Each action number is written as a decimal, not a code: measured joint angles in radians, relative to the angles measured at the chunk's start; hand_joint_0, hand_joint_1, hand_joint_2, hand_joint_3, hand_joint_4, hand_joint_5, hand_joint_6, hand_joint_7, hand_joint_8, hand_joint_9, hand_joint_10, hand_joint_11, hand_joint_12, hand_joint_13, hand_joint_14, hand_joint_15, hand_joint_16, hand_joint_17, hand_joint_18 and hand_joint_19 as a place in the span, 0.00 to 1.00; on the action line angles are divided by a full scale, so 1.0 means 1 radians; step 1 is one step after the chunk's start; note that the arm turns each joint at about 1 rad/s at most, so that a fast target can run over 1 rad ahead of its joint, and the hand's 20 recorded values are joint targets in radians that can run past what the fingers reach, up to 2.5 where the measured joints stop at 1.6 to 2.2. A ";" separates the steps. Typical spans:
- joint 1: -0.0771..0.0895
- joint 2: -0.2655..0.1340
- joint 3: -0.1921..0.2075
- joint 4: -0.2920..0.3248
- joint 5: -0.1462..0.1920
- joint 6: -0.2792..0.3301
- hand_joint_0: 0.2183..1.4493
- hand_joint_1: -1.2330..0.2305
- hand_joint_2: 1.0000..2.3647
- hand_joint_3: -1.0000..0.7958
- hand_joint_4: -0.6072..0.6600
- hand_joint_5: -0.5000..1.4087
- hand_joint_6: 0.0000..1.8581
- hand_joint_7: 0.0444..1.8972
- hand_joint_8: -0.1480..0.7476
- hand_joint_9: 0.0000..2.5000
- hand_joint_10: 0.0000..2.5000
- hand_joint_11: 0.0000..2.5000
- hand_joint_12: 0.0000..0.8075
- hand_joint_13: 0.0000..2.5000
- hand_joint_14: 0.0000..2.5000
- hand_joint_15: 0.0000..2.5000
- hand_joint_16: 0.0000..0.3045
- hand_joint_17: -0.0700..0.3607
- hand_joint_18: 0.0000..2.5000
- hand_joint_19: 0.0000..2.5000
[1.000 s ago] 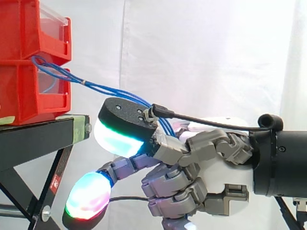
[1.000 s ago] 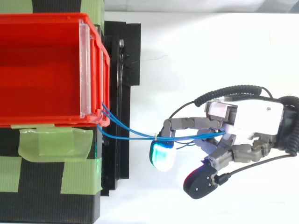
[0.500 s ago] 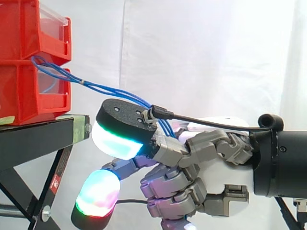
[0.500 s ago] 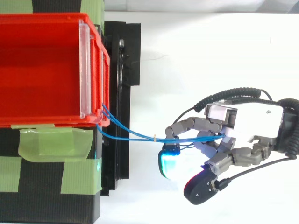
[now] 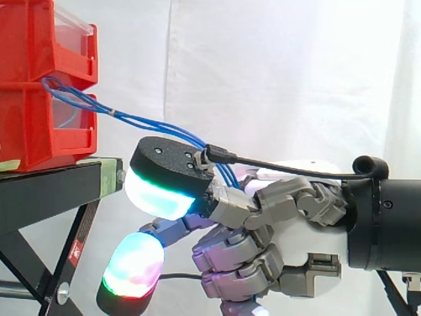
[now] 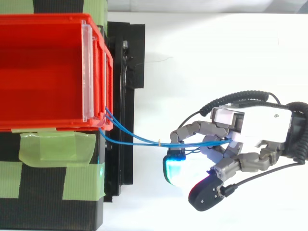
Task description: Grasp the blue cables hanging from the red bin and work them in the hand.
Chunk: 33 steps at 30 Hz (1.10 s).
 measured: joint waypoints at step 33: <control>0.000 0.000 0.002 0.000 0.000 0.000 0.47 0.45 0.00 0.07 0.70 0.29 0.29 0.63 0.82 0.78 1.00 1.00 0.93 0.85 1.00 0.84 0.72 0.54 1.00 0.30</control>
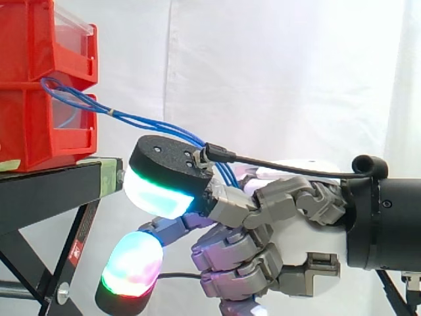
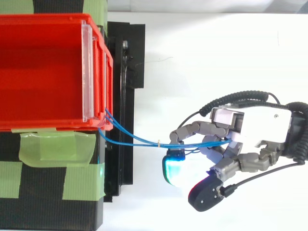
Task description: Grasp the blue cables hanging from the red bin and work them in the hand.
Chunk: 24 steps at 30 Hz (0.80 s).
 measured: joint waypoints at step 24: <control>0.000 0.000 0.004 0.000 0.000 0.000 0.47 0.45 0.00 0.07 0.71 0.29 0.28 0.63 0.82 0.78 1.00 1.00 0.92 0.85 1.00 0.84 0.73 0.55 1.00 0.30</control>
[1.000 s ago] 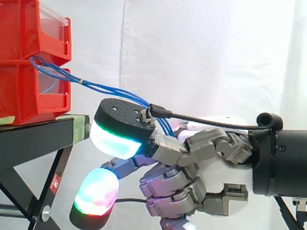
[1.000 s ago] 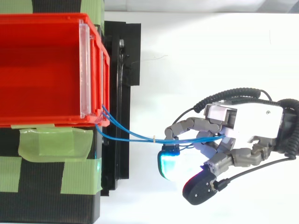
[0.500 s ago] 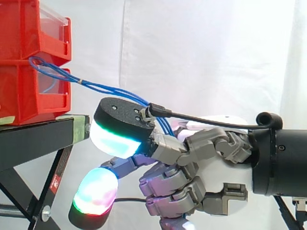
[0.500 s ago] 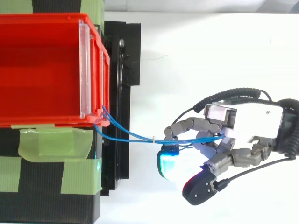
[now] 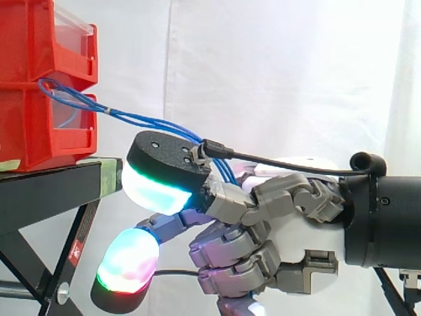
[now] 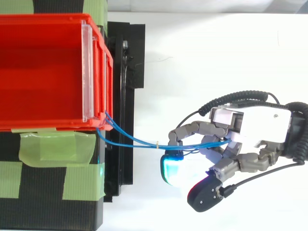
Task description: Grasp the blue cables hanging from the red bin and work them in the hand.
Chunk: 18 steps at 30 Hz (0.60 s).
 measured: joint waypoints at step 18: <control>0.000 0.000 0.000 0.000 0.000 0.000 0.47 0.46 0.00 0.07 0.71 0.30 0.26 0.64 0.81 0.78 1.00 1.00 0.92 0.84 1.00 0.85 0.72 0.55 1.00 0.30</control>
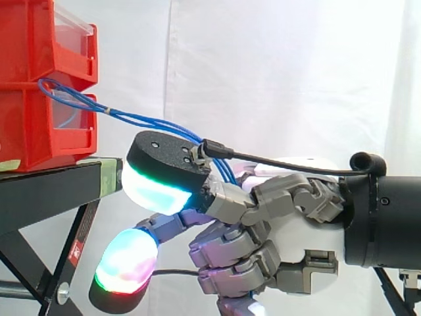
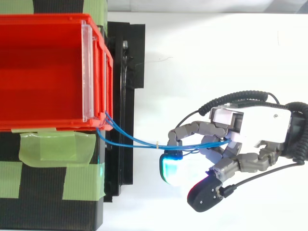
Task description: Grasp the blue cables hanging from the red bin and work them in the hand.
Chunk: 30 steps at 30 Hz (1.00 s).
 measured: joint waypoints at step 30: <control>0.000 0.000 0.000 0.000 0.000 0.000 0.48 0.46 0.00 0.07 0.70 0.30 0.26 0.64 0.81 0.77 1.00 1.00 0.91 0.84 1.00 0.84 0.71 0.54 1.00 0.29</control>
